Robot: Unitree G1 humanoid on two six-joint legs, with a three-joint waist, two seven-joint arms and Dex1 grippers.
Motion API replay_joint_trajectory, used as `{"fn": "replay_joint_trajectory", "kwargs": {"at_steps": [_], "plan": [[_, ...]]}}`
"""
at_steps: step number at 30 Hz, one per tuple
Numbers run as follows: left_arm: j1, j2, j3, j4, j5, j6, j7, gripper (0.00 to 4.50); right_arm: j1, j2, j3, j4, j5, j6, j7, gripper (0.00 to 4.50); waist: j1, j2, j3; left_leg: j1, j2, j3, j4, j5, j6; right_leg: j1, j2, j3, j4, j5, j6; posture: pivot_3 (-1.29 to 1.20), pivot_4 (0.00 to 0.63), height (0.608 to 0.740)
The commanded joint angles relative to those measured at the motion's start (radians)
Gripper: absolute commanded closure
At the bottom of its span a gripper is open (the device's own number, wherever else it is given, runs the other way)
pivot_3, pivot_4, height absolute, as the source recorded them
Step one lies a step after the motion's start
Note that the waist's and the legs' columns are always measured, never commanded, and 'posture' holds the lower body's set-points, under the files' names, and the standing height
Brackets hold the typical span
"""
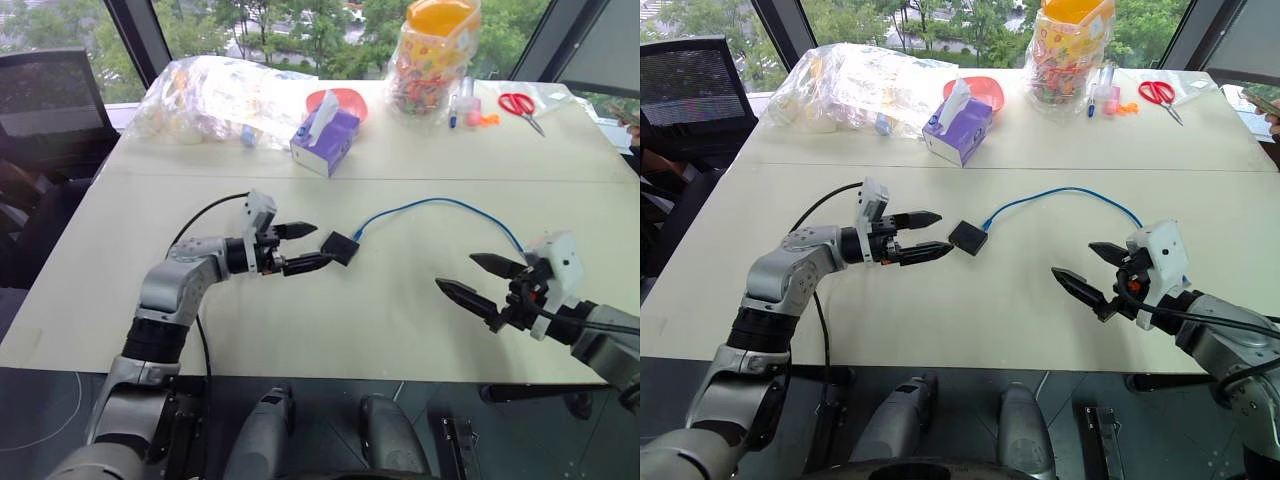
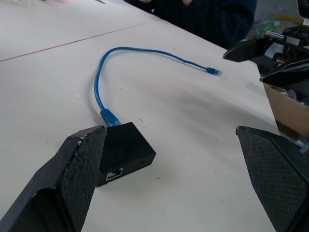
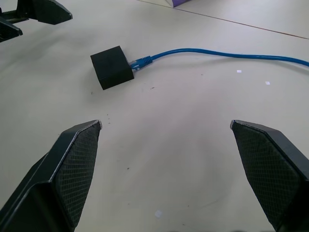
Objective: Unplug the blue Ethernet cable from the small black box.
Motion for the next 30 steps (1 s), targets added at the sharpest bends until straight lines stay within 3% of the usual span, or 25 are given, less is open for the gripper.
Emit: {"fn": "replay_joint_trajectory", "kwargs": {"at_steps": [1, 10, 19, 24, 30], "plan": [[-0.012, 0.014, -0.012, -0.023, -0.007, 0.007, -0.018, 0.04, -0.014, -0.015, -0.009, -0.021, 0.008, -0.009, 0.005, 0.00, 0.000, 0.000, 0.000, 0.000, 0.000, 0.000, 0.000, 0.000, 0.000, 0.000, 0.000, 0.000, 0.000, 0.000, 0.000, 0.00, 0.150, 0.728], [0.005, 0.038, 0.003, -0.066, -0.027, 0.051, -0.008, 0.04, -0.086, -0.048, 0.046, 0.039, -0.031, -0.032, 0.045, 0.00, -0.001, 0.000, 0.000, 0.000, 0.000, 0.000, 0.000, 0.000, 0.000, 0.000, 0.000, 0.000, 0.000, 0.000, 0.000, 0.00, 0.150, 0.728], [0.004, 0.054, 0.011, -0.081, -0.036, 0.059, 0.007, 0.04, -0.223, -0.209, 0.212, 0.146, -0.170, -0.059, 0.148, 0.00, -0.001, 0.000, 0.000, 0.000, 0.000, 0.001, 0.000, 0.000, 0.000, 0.000, 0.000, 0.000, 0.000, 0.000, 0.000, 0.00, 0.150, 0.728], [0.019, 0.076, 0.025, -0.103, -0.047, 0.068, 0.007, 0.04, -0.543, -0.287, 0.506, 0.359, -0.407, -0.219, 0.324, 0.00, -0.015, 0.001, 0.000, 0.001, 0.001, 0.003, 0.000, 0.000, 0.000, -0.001, 0.000, 0.000, 0.000, 0.001, -0.001, 0.00, 0.150, 0.728], [0.037, 0.075, 0.061, -0.122, -0.051, 0.061, 0.053, 0.04, -0.929, -0.166, 0.811, 0.684, -0.704, -0.489, 0.519, 0.00, -0.012, 0.000, 0.001, 0.000, 0.001, 0.003, -0.002, 0.000, 0.000, -0.003, 0.000, 0.000, -0.001, 0.001, -0.001, 0.00, 0.150, 0.728]]}}
